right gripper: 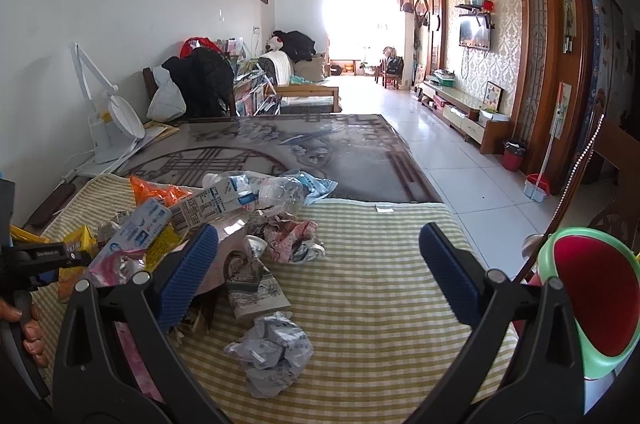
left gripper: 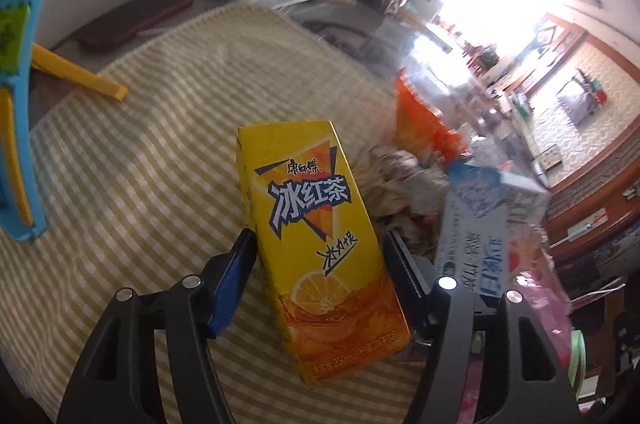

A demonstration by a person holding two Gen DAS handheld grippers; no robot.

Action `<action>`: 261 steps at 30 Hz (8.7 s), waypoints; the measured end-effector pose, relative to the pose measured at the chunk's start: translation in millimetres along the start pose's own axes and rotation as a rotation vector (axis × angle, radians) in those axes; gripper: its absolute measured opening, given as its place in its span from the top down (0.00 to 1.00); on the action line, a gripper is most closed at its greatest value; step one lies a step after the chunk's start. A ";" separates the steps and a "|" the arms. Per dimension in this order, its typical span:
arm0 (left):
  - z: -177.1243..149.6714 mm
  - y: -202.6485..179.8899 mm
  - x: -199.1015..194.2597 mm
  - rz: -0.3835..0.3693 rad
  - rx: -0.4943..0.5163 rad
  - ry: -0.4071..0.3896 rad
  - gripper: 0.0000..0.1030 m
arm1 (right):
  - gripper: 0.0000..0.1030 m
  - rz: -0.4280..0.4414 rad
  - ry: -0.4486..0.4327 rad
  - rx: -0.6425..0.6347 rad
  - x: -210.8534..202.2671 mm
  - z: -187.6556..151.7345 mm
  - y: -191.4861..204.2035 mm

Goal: Collect trash
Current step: 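Grasp the yellow iced-tea carton with the left tool while the right tool reaches the white carton, then grasp the white-blue carton with the right tool and lift it toward the bucket, then drop the white carton into the red bucket while the left tool drops the yellow carton in, then return both tools to the table and grasp the pink snack bag with the left tool, then grasp the pink strawberry carton with the right tool while the left tool holds the pink bag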

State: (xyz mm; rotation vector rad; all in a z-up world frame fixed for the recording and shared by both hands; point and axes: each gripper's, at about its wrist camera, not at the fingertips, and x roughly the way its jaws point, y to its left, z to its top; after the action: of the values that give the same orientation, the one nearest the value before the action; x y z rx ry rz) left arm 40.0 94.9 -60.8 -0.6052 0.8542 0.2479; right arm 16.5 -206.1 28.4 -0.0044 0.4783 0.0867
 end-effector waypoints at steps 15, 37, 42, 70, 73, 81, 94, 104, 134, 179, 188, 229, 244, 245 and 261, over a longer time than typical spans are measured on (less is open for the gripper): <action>18.6 12.4 -90.5 -0.298 -0.004 -0.193 0.40 | 0.03 0.174 0.400 -0.151 83.7 42.1 146.9; 23.1 25.4 -92.5 -0.398 -0.004 -0.183 0.39 | 0.57 0.317 0.589 -0.056 117.8 14.6 177.4; 21.6 21.2 -86.5 -0.388 0.013 -0.166 0.39 | 0.62 0.355 0.487 0.018 94.8 36.2 154.0; -4.9 -21.3 -60.4 -0.303 0.181 -0.137 0.39 | 0.63 0.017 0.072 0.280 -22.9 53.1 -114.2; -10.7 -29.2 -60.3 -0.271 0.227 -0.158 0.39 | 0.63 -0.087 0.043 0.329 -31.6 44.7 -159.6; -38.0 -72.3 -72.1 -0.238 0.390 -0.224 0.39 | 0.63 -0.330 0.011 0.473 -56.3 -1.5 -267.8; -132.0 -255.3 -73.7 -0.656 0.577 -0.013 0.39 | 0.62 -0.397 0.213 0.587 -48.5 -61.0 -339.0; -196.9 -360.3 -59.0 -0.850 0.662 0.214 0.40 | 0.22 -0.454 0.139 0.710 -63.8 -62.1 -356.4; -139.8 -262.7 -54.9 -0.524 0.568 0.063 0.24 | 0.05 -0.606 -0.100 0.665 -88.6 -23.4 -307.4; -92.2 -77.0 9.4 -0.178 0.347 0.162 0.68 | 0.05 0.176 0.415 0.139 91.4 -19.7 -34.3; -77.7 -68.2 -21.4 -0.205 0.306 -0.012 0.81 | 0.05 0.238 0.465 0.101 109.1 -26.9 -12.2; -72.4 -48.0 -11.8 -0.224 0.230 0.023 0.81 | 0.41 0.503 0.549 0.347 122.3 -3.7 19.8; -66.8 -39.0 -9.4 -0.253 0.186 0.052 0.81 | 0.74 0.496 0.533 0.250 115.1 9.1 52.4; -66.7 -38.5 -9.4 -0.253 0.186 0.052 0.81 | 0.74 0.498 0.521 0.244 109.9 11.0 50.5; -82.2 -55.8 -9.6 -0.205 0.274 0.030 0.81 | 0.75 0.529 0.364 0.337 55.0 15.4 -38.8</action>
State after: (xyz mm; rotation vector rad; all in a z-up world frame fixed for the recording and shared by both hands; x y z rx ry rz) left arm 6.4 1.7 -72.5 -0.4361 0.8313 -0.0647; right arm 75.5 -239.9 16.2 0.4454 0.8448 0.5299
